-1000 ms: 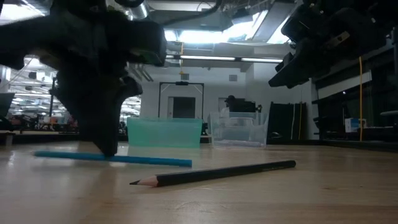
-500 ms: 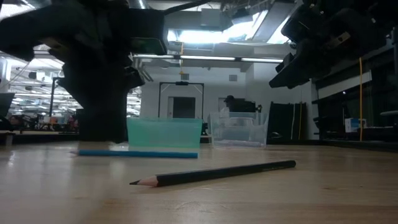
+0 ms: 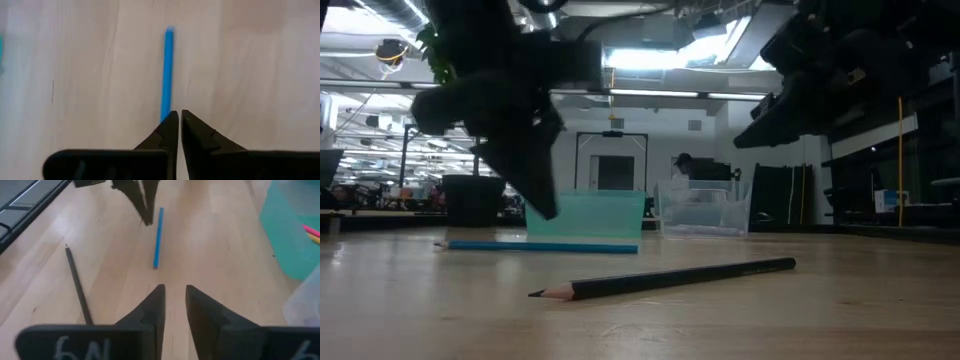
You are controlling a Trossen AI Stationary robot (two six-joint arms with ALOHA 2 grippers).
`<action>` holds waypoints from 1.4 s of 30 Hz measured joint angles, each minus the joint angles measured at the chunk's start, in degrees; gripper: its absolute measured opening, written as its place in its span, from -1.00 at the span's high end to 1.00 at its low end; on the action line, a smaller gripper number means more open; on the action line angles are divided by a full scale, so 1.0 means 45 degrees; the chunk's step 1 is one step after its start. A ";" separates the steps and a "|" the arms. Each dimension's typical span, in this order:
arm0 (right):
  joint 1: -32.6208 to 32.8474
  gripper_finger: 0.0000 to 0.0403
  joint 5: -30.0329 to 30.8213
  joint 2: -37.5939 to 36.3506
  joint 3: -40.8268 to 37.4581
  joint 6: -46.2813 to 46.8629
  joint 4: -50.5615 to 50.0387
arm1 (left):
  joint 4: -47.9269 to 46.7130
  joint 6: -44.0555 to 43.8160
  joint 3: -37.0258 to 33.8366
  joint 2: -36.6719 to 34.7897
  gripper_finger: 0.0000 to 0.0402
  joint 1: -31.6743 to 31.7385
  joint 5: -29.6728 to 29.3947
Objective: Sort pens & pencils
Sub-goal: Put the blue pencil into the blue bin
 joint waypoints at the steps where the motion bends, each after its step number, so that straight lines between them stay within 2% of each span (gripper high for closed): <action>1: 0.0000 0.57 0.0000 0.0240 0.0000 -0.0017 0.0260 | -0.0432 -0.0049 0.0000 -0.0002 0.91 0.0038 0.0070; 5: -0.0034 0.40 -0.0008 0.1050 0.0000 -0.0501 0.1364 | -0.2240 -0.0795 0.0000 -0.0002 0.90 -0.0021 -0.0155; 8: -0.0157 0.31 -0.0039 0.1446 0.0296 -0.0305 0.1524 | -0.2729 -0.1041 0.0000 -0.0002 0.96 -0.0326 -0.0210; 13: -0.0330 0.26 -0.0450 0.2414 0.2071 -0.0912 0.0215 | -0.2600 -0.1024 -0.0392 -0.0016 0.98 -0.1181 -0.0238; 17: -0.0465 0.26 -0.0528 0.3606 0.3930 -0.1857 -0.1291 | -0.2446 -0.1289 -0.1313 -0.0418 0.99 -0.1711 -0.0243; 23: -0.0758 0.26 -0.1468 0.5447 0.6035 -0.2428 -0.1916 | -0.2450 -0.2366 -0.3062 -0.2332 0.99 -0.1930 -0.0291; 26: -0.0935 0.27 -0.1896 0.5901 0.6571 -0.2657 -0.2035 | -0.1690 -0.2381 -0.3706 -0.3587 0.99 -0.2137 -0.0634; 33: -0.1652 0.44 -0.1943 0.5948 0.6917 -0.2997 -0.2408 | 0.0634 -0.1692 -0.5639 -0.5616 0.99 -0.2488 -0.1476; 38: -0.2211 0.60 -0.1920 0.5943 0.6917 -0.2963 -0.2497 | 0.1976 -0.1564 -0.6766 -0.5772 0.99 -0.2184 -0.1504; 42: -0.2278 0.80 -0.1933 0.5946 0.6917 -0.2943 -0.2456 | 0.2543 -0.1561 -0.7067 -0.5774 1.00 -0.1835 -0.1283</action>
